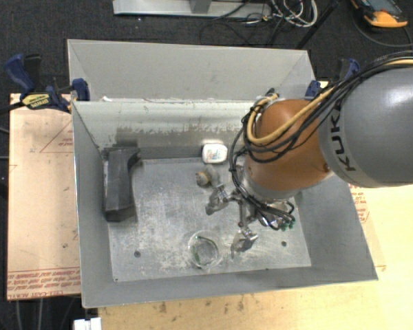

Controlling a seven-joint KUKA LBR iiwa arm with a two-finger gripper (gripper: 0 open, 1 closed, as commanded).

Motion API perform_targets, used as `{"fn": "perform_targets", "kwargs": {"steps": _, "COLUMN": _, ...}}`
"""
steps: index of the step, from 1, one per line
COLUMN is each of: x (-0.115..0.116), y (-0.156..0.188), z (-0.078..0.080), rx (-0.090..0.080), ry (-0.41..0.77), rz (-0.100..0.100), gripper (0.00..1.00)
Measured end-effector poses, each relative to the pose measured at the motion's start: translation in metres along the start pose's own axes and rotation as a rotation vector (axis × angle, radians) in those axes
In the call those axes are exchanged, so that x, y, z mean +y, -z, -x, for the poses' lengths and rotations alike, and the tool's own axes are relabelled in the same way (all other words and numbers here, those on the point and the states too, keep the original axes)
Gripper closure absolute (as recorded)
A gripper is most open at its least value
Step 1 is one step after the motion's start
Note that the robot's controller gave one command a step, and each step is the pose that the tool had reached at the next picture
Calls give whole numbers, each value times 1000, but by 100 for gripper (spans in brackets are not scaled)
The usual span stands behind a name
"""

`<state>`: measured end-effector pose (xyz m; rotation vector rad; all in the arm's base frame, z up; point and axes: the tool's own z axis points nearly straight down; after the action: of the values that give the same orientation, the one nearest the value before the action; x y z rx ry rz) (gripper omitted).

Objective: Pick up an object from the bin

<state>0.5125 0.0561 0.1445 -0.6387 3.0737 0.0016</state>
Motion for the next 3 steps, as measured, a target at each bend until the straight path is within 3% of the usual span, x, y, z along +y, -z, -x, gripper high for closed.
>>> {"fn": "perform_targets", "kwargs": {"steps": 1, "x": 21, "y": -19, "z": -2, "rx": 3, "ry": 157, "rz": 1, "gripper": 0}}
{"fn": "perform_targets", "kwargs": {"steps": 2, "x": 24, "y": -24, "z": 0, "rx": -1, "ry": 181, "rz": 0, "gripper": 0}}
{"fn": "perform_targets", "kwargs": {"steps": 3, "x": 19, "y": -17, "z": 3, "rx": 13, "ry": 306, "rz": 7, "gripper": 0}}
